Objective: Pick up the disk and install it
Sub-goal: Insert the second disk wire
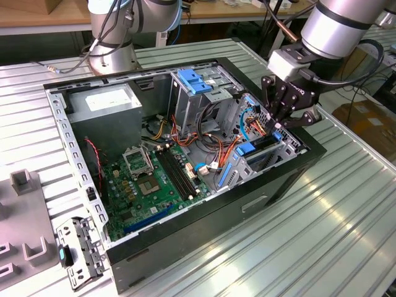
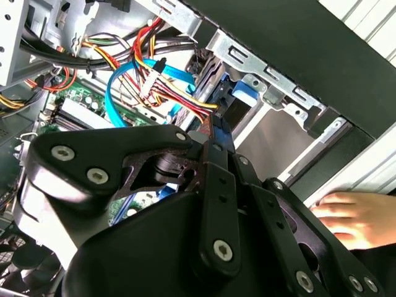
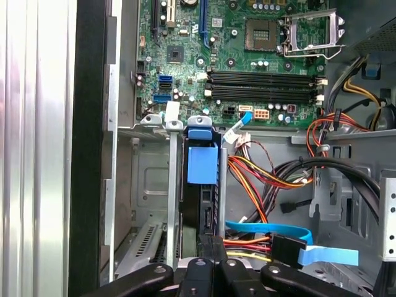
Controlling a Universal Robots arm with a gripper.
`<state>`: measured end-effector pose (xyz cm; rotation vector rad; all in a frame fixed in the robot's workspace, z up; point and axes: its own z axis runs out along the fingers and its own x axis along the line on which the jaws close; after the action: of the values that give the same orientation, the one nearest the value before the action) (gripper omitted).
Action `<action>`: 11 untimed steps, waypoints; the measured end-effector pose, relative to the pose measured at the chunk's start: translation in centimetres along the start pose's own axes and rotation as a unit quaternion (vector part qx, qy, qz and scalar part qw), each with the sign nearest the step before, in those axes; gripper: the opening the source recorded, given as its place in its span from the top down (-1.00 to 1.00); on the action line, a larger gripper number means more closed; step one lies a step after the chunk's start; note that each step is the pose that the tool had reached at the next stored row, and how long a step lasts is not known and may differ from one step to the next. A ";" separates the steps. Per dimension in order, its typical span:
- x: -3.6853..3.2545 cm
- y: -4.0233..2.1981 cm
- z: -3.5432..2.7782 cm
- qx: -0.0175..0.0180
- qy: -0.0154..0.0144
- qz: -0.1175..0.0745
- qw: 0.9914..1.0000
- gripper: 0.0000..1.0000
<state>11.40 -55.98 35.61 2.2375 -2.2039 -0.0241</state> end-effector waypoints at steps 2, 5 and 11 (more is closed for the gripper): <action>0.00 0.37 0.00 0.000 0.000 0.000 1.000 0.79; -0.01 0.51 -0.10 0.000 0.000 0.000 1.000 0.79; -0.02 0.55 -1.37 0.000 -0.001 0.000 1.000 0.79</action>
<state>10.87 -55.99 36.99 2.2381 -2.2043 -0.0253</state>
